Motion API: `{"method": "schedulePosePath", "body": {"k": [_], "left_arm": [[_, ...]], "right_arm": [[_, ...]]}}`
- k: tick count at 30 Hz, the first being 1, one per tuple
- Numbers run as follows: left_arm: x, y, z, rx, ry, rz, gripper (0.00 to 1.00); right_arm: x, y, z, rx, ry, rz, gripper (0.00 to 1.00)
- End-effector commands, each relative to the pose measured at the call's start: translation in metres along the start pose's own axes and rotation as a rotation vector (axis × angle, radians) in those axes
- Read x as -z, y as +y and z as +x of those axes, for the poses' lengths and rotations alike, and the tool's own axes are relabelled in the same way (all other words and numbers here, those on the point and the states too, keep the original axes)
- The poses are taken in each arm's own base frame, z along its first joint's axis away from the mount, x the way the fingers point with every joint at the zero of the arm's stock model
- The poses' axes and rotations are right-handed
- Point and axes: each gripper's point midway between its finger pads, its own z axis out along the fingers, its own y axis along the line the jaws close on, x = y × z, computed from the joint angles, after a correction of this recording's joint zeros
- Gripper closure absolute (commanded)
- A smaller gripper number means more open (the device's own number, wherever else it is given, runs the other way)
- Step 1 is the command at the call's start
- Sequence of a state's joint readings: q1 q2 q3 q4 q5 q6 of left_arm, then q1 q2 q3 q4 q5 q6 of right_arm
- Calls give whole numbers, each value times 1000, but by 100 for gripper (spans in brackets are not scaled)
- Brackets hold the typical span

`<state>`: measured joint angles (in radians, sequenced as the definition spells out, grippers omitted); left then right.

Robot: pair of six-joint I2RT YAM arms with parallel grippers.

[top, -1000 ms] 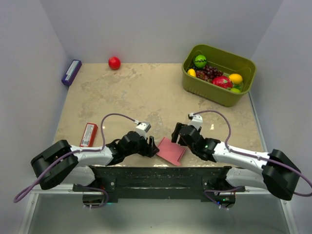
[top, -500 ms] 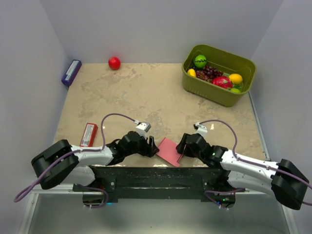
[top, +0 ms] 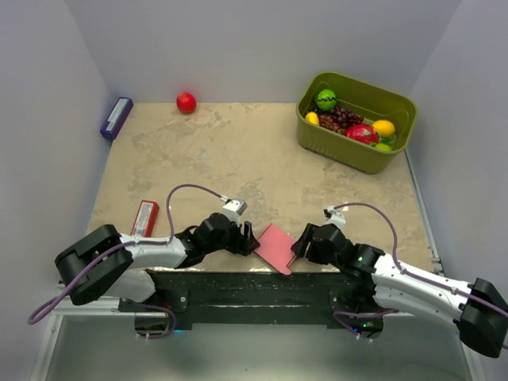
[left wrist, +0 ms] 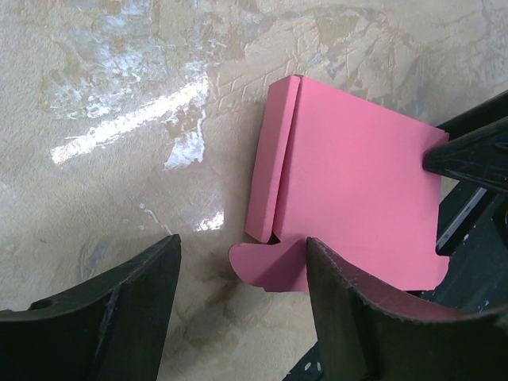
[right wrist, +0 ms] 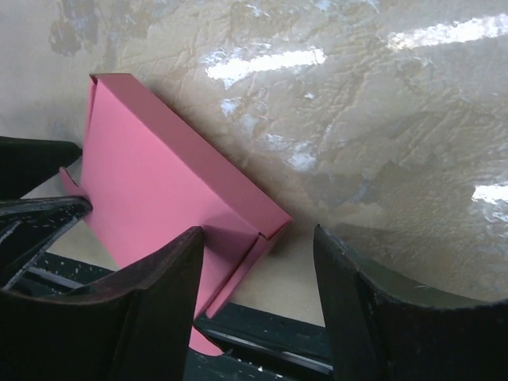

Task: Fold the paper box

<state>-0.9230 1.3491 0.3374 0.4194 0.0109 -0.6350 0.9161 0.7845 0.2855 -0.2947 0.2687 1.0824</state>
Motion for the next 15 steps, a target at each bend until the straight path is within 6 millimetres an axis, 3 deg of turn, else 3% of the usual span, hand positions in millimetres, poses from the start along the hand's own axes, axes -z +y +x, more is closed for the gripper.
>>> {"method": "schedulePosePath", "body": {"k": [1, 9, 15], "left_arm": [[-4, -3, -7, -17, -11, 7, 32], [-5, -4, -10, -14, -14, 9, 32], [-7, -6, -10, -12, -12, 13, 32]], "right_arm": [[4, -8, 10, -25, 35, 12, 37], [4, 1, 17, -52, 67, -45, 43], [-3, -8, 29, -65, 93, -35, 62]]}}
